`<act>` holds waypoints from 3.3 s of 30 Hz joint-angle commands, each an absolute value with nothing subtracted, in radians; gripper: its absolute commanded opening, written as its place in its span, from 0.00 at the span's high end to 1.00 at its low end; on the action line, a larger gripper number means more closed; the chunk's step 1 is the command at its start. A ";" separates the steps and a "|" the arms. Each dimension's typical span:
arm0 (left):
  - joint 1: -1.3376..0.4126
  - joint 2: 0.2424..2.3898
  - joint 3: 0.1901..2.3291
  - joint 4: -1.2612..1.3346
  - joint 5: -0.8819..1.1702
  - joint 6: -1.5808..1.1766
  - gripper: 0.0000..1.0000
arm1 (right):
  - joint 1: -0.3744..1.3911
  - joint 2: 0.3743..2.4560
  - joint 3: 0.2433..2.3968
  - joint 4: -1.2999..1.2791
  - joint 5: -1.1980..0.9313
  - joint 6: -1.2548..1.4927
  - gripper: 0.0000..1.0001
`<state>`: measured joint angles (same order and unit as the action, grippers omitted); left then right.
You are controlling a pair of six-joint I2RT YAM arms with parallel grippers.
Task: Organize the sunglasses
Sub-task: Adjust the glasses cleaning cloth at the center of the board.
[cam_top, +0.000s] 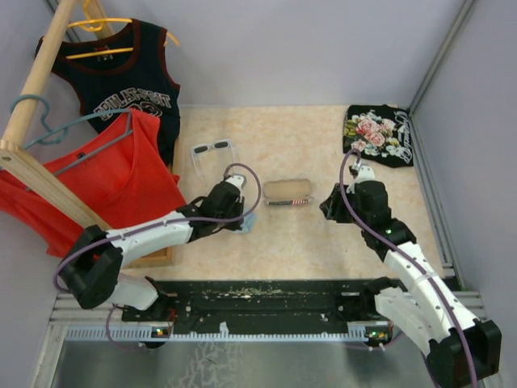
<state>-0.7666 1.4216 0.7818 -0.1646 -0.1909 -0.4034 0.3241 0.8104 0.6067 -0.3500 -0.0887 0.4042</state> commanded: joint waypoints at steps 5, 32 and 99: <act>-0.891 1.358 0.790 -0.053 -0.044 -0.414 1.00 | 0.322 0.742 0.579 -0.351 -0.146 0.447 0.58; -1.008 1.380 0.662 -0.042 -0.272 -0.407 1.00 | 0.321 0.672 0.550 -0.417 -0.149 0.472 0.59; -1.008 1.288 0.449 -0.004 -0.370 -0.538 0.83 | 0.795 1.691 0.693 0.387 -0.325 0.673 0.77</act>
